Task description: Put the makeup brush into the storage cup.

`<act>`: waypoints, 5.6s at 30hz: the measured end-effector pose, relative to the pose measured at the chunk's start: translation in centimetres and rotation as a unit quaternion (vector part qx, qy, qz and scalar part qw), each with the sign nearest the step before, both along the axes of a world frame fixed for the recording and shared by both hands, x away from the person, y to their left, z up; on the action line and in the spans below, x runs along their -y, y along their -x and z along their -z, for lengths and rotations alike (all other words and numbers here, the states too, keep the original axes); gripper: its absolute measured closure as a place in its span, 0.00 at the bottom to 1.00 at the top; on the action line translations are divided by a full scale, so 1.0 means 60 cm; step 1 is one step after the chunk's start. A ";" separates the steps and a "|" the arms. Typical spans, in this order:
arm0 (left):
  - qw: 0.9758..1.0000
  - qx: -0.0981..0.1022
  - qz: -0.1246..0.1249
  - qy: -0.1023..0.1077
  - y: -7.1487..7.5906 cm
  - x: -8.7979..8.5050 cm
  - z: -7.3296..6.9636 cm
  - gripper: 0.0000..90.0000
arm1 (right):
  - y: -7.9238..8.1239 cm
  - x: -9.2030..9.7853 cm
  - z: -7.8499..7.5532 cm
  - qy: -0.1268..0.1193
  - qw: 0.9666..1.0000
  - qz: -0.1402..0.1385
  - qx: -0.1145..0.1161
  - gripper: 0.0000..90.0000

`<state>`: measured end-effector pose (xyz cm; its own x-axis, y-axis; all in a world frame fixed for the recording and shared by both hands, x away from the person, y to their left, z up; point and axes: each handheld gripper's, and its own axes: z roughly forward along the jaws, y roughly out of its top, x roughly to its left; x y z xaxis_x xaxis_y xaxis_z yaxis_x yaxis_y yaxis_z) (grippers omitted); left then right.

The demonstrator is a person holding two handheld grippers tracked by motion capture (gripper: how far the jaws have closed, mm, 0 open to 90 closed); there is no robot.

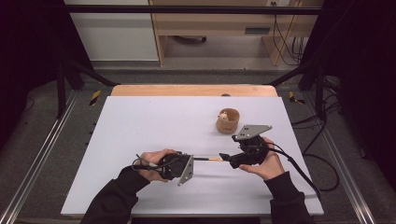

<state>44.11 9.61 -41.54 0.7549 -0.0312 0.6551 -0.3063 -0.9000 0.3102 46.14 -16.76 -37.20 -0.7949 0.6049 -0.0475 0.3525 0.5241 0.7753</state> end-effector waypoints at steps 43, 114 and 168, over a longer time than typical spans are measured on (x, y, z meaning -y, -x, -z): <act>0.915 -0.120 -0.215 0.321 0.011 -0.077 0.023 0.93 | 0.021 0.006 0.037 -0.128 0.990 0.051 0.024 0.16; 0.852 -0.151 -0.262 0.427 0.036 -0.030 0.057 0.94 | -0.003 -0.091 0.073 -0.278 0.957 0.080 -0.033 0.34; 0.859 -0.155 -0.254 0.416 0.039 -0.014 0.062 0.94 | -0.008 -0.098 0.075 -0.327 0.940 0.067 -0.073 0.91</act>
